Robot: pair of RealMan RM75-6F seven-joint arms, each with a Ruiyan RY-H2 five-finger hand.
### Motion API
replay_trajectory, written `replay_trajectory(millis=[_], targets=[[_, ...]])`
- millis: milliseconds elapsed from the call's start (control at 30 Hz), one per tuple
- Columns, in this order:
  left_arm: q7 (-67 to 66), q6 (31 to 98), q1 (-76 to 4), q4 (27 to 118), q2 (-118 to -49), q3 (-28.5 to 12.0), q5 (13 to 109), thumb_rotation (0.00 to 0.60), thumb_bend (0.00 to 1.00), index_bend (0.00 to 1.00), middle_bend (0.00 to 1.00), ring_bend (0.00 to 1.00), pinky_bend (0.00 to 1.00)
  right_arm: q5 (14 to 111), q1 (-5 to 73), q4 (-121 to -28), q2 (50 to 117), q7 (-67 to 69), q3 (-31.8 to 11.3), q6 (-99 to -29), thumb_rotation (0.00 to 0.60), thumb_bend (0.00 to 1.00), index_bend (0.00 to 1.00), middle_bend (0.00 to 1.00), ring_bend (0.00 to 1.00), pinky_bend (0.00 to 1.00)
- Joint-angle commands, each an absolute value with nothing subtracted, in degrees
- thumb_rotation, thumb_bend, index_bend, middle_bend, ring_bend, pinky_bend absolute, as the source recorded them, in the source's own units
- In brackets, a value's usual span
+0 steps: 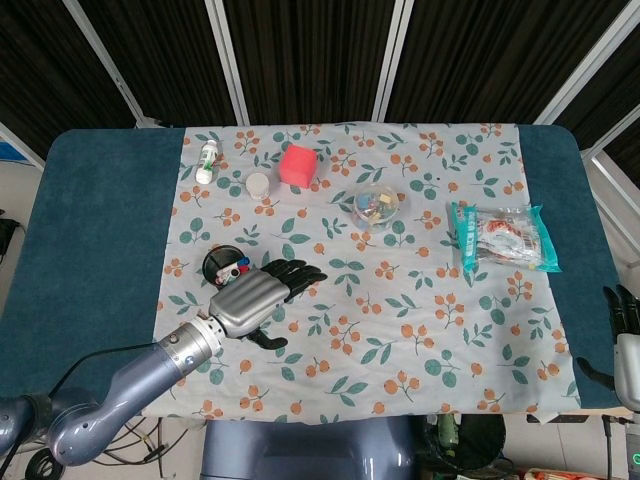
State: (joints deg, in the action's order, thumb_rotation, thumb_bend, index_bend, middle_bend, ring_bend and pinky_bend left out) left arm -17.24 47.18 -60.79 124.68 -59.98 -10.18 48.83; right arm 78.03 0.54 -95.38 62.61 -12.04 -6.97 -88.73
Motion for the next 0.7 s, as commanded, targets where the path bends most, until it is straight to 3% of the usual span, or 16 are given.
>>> replay_trajectory(millis=[33, 400, 700], targets=[[-17.33, 47.33, -60.94, 124.73, -59.97, -10.17, 48.92, 0.6, 0.17, 0.05, 0.05, 0.0, 0.11, 78.04, 0.49, -95.46, 62.53, -11.9, -7.0, -88.78, 0.6, 0.01, 0.09, 0.1, 0.16, 0.17], [-17.15, 49.26, -60.17, 124.49, -58.47, -9.55, 47.76, 0.6, 0.17, 0.05, 0.1, 0.0, 0.11, 78.11, 0.54, -95.47, 62.46, -11.61, -6.88, -88.42, 0.6, 0.01, 0.09, 0.1, 0.16, 0.17], [-16.48, 54.45, -55.3, 124.9, -52.23, -7.69, 45.68, 0.6, 0.17, 0.05, 0.11, 0.0, 0.11, 77.53, 0.85, -94.91, 62.59, -10.76, -6.66, -86.97, 0.6, 0.01, 0.09, 0.1, 0.16, 0.17]])
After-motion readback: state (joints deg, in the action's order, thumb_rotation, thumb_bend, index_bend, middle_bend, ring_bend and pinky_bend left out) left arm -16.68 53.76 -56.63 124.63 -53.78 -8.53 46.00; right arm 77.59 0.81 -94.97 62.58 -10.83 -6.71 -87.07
